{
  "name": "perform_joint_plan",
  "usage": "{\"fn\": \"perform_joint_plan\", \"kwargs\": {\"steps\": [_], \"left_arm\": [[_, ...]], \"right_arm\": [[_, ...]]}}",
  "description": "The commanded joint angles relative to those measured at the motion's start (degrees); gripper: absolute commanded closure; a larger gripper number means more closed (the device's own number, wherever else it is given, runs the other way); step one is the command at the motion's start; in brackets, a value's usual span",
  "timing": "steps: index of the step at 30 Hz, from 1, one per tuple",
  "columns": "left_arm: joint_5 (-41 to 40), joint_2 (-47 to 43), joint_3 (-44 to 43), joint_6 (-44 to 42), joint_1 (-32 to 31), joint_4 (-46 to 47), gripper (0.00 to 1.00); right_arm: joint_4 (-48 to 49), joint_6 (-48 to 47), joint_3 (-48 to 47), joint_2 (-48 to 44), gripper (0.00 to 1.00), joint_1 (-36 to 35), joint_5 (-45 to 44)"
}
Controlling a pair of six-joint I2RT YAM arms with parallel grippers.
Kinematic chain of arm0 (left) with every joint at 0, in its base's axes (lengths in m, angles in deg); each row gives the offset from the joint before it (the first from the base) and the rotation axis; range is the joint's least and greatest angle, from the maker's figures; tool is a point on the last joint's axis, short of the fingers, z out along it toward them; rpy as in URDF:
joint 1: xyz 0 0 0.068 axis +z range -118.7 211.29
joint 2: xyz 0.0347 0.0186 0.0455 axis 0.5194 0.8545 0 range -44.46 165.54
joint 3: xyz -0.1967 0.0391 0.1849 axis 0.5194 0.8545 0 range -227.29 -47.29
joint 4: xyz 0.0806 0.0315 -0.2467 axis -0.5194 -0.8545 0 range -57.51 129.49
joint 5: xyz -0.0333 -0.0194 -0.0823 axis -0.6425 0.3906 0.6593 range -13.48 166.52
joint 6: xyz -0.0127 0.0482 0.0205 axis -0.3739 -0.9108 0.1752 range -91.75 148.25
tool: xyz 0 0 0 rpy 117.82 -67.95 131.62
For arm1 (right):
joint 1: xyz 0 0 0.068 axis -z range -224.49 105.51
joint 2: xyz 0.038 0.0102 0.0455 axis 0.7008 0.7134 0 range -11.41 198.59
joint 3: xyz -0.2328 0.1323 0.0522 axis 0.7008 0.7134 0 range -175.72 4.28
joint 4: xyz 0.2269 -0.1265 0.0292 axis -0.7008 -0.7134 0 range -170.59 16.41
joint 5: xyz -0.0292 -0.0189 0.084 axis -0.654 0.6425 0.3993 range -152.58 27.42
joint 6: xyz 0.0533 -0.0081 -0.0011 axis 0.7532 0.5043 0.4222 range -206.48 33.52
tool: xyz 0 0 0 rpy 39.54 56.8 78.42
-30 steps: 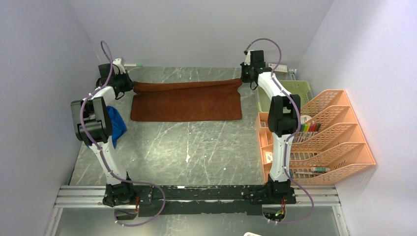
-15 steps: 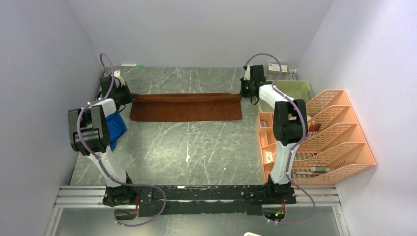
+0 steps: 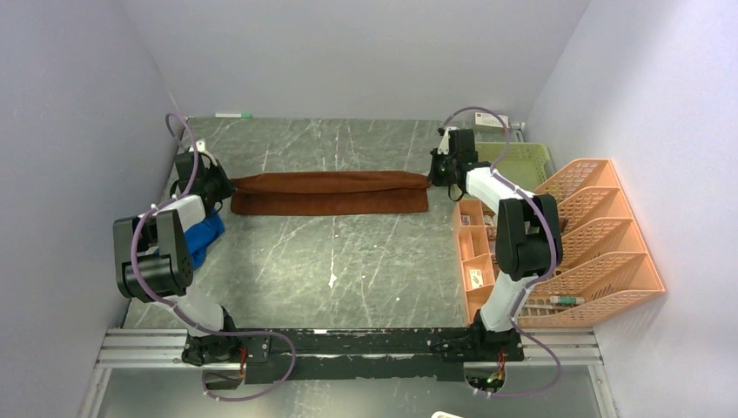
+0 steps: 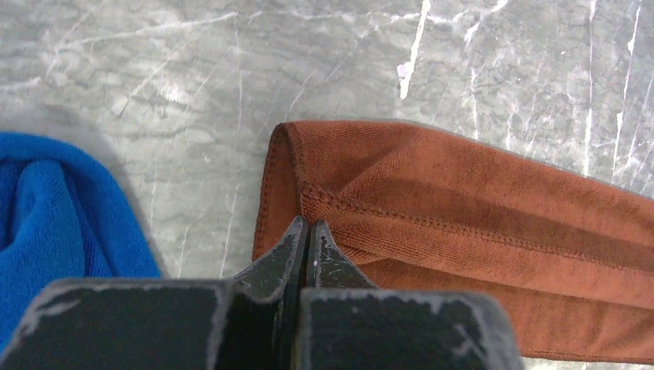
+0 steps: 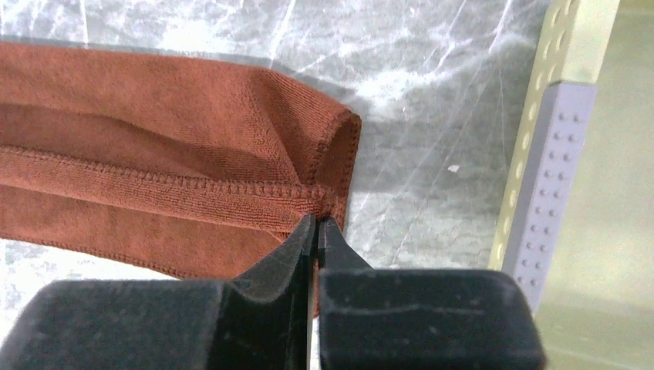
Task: Roll the towels
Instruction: Fold the towel at the center of the board.
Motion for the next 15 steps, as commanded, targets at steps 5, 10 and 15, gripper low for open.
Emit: {"fn": "perform_joint_plan", "kwargs": {"steps": [5,10,15], "left_arm": [[-3.51,-3.07,2.28,2.87,0.34,2.17,0.93],[-3.41,-4.06,4.82,5.59,0.34,3.28,0.93],[-2.73,-4.48,6.59,7.28,0.28,3.16,0.93]], "right_arm": [[0.62,0.61,2.25,-2.51,1.00,-0.65,-2.08],[0.02,0.85,2.99,-3.04,1.00,-0.81,-2.82],[-0.37,1.60,4.18,-3.64,1.00,-0.97,-4.63]]}}
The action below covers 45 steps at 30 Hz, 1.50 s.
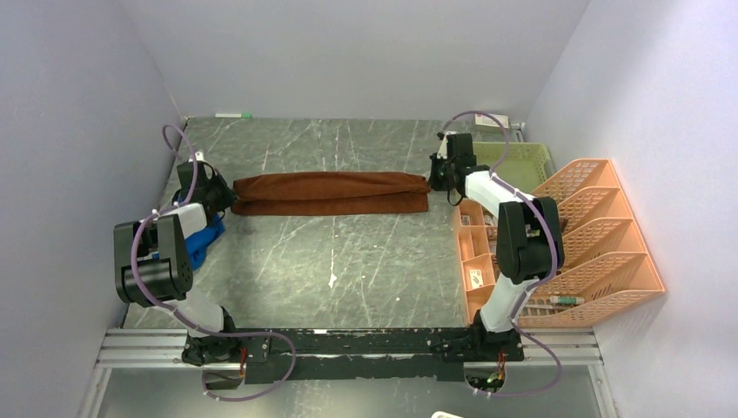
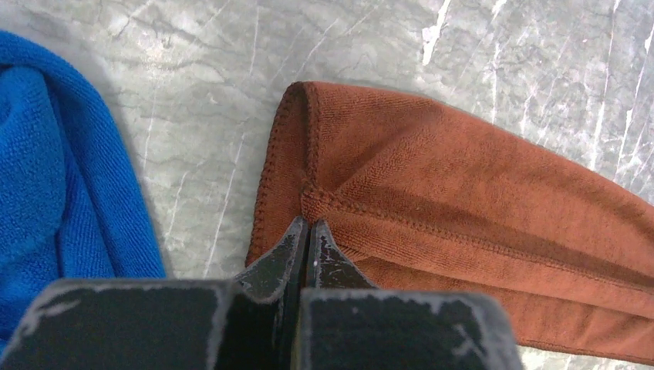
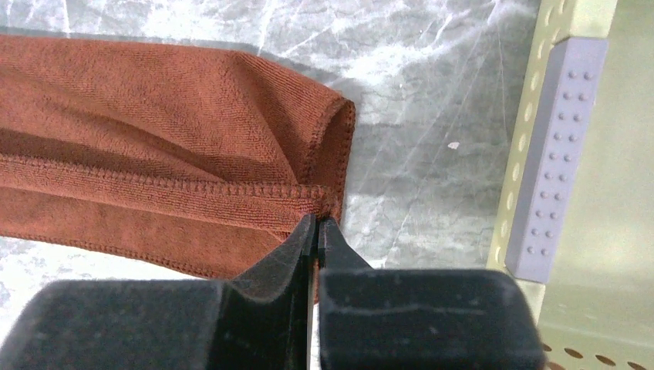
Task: Roll the towels
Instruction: Fold the towel at the center of the board.
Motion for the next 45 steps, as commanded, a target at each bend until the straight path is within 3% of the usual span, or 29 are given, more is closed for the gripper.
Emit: {"fn": "perform_joint_plan", "kwargs": {"steps": [1,11,26,29,31,32,33,35,42,45], "left_arm": [[-1.13,-2.34,1.81,2.28,0.31,2.19,0.93],[-5.08,-3.93,3.09,2.49,0.31,1.66,0.93],[-6.47,0.08,-2.05,0.23,0.48,0.16,0.93],[-6.27,0.49,-2.05,0.64,0.46,-0.43,0.91],[-6.11,0.27,-2.21,1.03,0.50,-1.01,0.81],[-5.86,-0.02,-2.38,1.33,0.56,-1.37,0.71],[-5.58,-0.48,-2.40,1.66,0.50,-1.53,0.53],[-4.17,-1.92,-2.23,2.16,0.51,-1.68,0.03],[-4.15,-8.10,-5.30,-0.84,0.76,-6.51,0.01],[4.49,-5.00,-9.74,-3.84,2.47,-9.09,0.01]], "right_arm": [[-0.28,0.95,1.82,-2.18,1.00,-0.27,-2.93],[0.07,2.17,5.57,-4.16,1.00,-0.26,-3.44],[0.33,2.19,7.41,-4.69,1.00,-0.35,-1.18],[0.58,1.85,7.62,-4.76,0.81,-0.45,-1.04],[0.99,1.73,7.85,-5.12,0.64,-0.44,-1.51],[1.21,1.81,7.89,-5.37,0.55,-0.44,-1.76],[1.59,1.82,8.01,-5.72,0.48,-0.47,-1.91],[2.62,1.81,8.22,-6.66,0.37,-0.51,-1.99],[5.86,1.65,6.88,-9.46,0.32,-0.54,-0.88],[5.90,1.32,4.11,-6.87,0.32,-0.54,1.76]]}}
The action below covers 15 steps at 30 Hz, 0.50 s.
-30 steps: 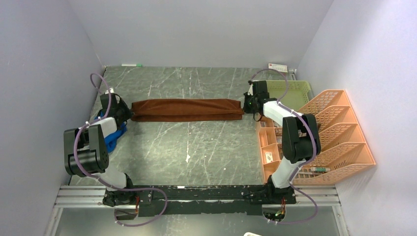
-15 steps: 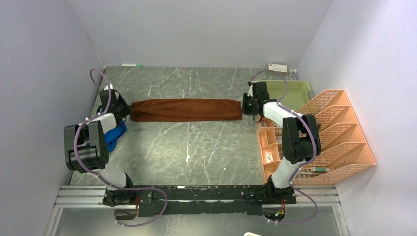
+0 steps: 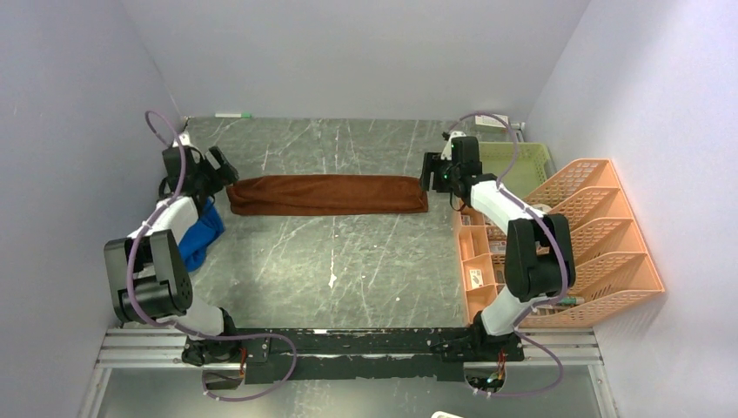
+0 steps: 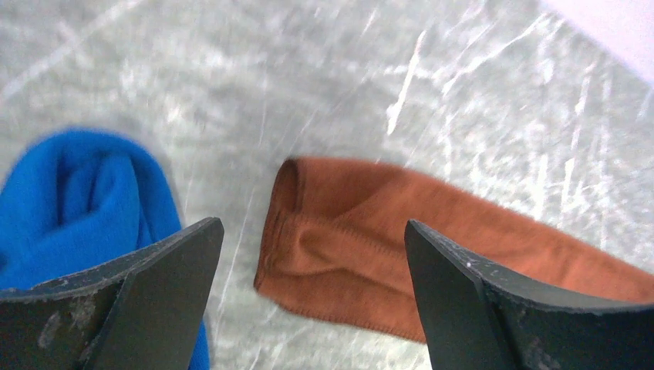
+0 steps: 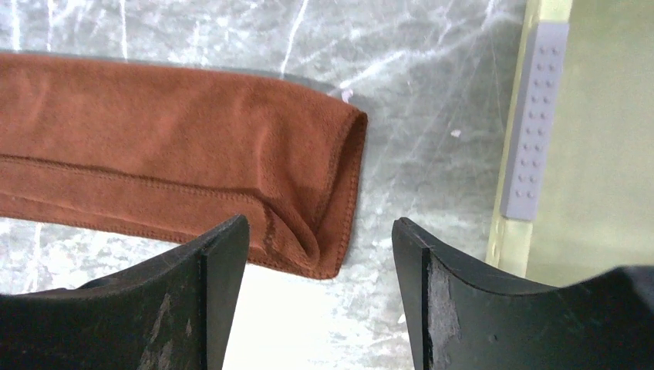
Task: Roll the towels
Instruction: Fold the towel at the center of the board.
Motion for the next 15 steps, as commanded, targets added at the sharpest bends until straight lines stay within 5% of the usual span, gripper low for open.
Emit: {"fn": "perform_joint_plan", "kwargs": {"steps": [1,6,10,15], "left_arm": [[10.49,3.62,-9.07,-5.09,2.14,-5.41,0.01],[17.50,13.90,-19.58,-10.34,1.34,-15.51,0.15],[12.72,14.92,-24.09,-14.46,-4.01,-16.61,0.24],[2.80,18.63,-30.92,-16.66,-13.89,-22.01,0.25]], "right_arm": [[1.69,-0.87,-4.47,2.99,0.33,0.17,3.14],[-3.14,-4.04,-10.74,8.28,0.34,-2.78,1.75],[-7.39,-8.21,-17.43,13.24,0.29,-10.61,-7.34],[-9.03,-5.38,-24.03,19.23,0.30,-14.83,-7.89]]}}
